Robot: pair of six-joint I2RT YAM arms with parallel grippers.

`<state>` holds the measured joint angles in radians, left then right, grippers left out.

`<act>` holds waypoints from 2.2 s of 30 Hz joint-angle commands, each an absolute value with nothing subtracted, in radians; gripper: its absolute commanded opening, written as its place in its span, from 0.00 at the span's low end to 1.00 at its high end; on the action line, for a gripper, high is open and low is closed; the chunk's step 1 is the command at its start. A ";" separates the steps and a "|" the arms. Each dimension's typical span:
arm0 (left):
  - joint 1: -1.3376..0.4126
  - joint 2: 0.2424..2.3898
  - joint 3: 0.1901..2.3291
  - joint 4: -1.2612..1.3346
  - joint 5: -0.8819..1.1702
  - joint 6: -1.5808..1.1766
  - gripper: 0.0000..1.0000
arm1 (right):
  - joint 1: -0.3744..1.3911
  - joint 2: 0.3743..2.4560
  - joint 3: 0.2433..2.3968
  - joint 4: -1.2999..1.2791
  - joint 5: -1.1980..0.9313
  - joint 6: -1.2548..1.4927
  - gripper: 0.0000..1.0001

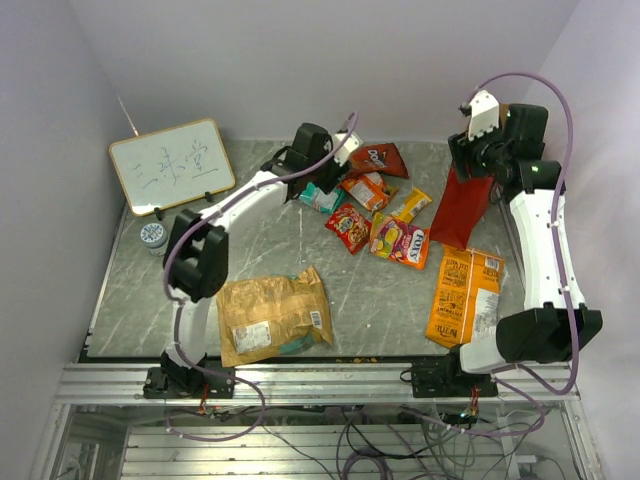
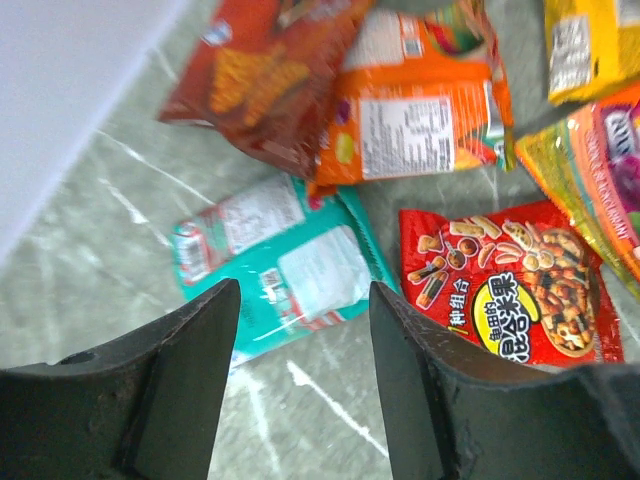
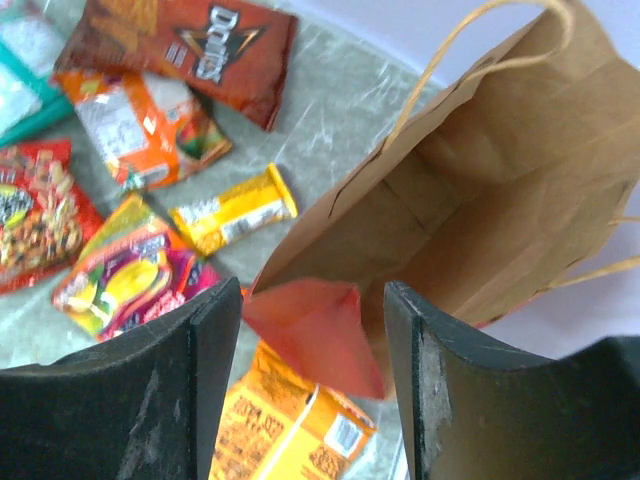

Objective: Place the snacks into the paper bag
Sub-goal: Move the paper bag to the center of the board, then pick up the paper bag from the center of the board, then place the paper bag at the center of the board.

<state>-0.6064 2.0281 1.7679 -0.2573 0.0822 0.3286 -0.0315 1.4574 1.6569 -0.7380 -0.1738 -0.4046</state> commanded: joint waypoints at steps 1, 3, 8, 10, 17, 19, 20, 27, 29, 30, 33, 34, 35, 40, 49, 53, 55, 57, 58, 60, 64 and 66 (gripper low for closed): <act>-0.606 1.939 1.727 -0.235 0.040 0.327 0.68 | -0.027 1.565 1.716 -0.640 -0.070 -0.232 0.57; -0.606 1.910 1.712 -0.233 0.040 0.325 0.68 | -0.026 1.605 1.732 -0.624 -0.034 -0.191 0.55; -0.606 1.872 1.675 -0.215 0.052 0.299 0.69 | -0.025 1.676 1.731 -0.593 0.001 -0.118 0.54; -0.606 1.865 1.666 -0.211 0.059 0.294 0.69 | -0.026 1.692 1.719 -0.588 -0.002 -0.106 0.53; -0.606 1.859 1.662 -0.211 0.061 0.299 0.69 | -0.025 1.675 1.679 -0.571 -0.005 -0.084 0.35; -0.606 1.856 1.658 -0.207 0.056 0.302 0.69 | -0.026 1.655 1.668 -0.561 -0.018 -0.088 0.26; -0.606 1.855 1.656 -0.204 0.050 0.302 0.69 | -0.026 1.648 1.664 -0.555 -0.024 -0.090 0.20; -0.606 1.819 1.631 -0.195 -0.006 0.274 0.69 | -0.025 1.606 1.703 -0.571 0.013 -0.118 0.00; -0.605 1.802 1.631 -0.200 -0.024 0.263 0.69 | -0.023 1.587 1.738 -0.585 0.019 -0.138 0.00; -0.604 1.792 1.634 -0.205 -0.033 0.255 0.69 | -0.022 1.582 1.768 -0.603 0.014 -0.148 0.00; -0.586 1.756 1.631 -0.204 -0.058 0.204 0.69 | -0.007 1.576 1.856 -0.662 -0.023 -0.175 0.00; -0.572 1.739 1.627 -0.200 -0.066 0.176 0.70 | 0.004 1.573 1.881 -0.680 -0.034 -0.180 0.00; -0.554 1.729 1.624 -0.199 -0.062 0.143 0.70 | 0.018 1.569 1.898 -0.684 -0.041 -0.185 0.00; -0.435 1.686 1.639 -0.255 -0.016 0.009 0.70 | 0.134 1.554 1.942 -0.679 -0.064 -0.182 0.00; -0.255 1.556 1.621 -0.392 -0.035 0.022 0.79 | 0.539 1.579 1.876 -0.553 0.079 -0.187 0.00; -0.199 1.459 1.551 -0.405 -0.051 0.023 0.86 | 0.682 1.587 1.799 -0.459 0.125 -0.179 0.00; -0.182 1.406 1.510 -0.412 -0.063 0.017 0.86 | 0.737 1.616 1.801 -0.440 0.149 -0.166 0.00; -0.167 1.353 1.467 -0.410 -0.070 0.005 0.87 | 0.782 1.661 1.824 -0.438 0.173 -0.147 0.00; -0.160 1.330 1.450 -0.411 -0.072 -0.001 0.87 | 0.803 1.681 1.831 -0.433 0.184 -0.138 0.00; -0.154 1.285 1.421 -0.420 -0.061 -0.012 0.88 | 0.841 1.718 1.837 -0.417 0.204 -0.117 0.00; -0.138 1.221 1.374 -0.423 0.012 -0.060 0.91 | 0.890 1.799 1.868 -0.412 0.228 -0.064 0.00; -0.125 1.205 1.352 -0.417 0.041 -0.091 0.90 | 0.907 1.826 1.874 -0.410 0.242 -0.044 0.00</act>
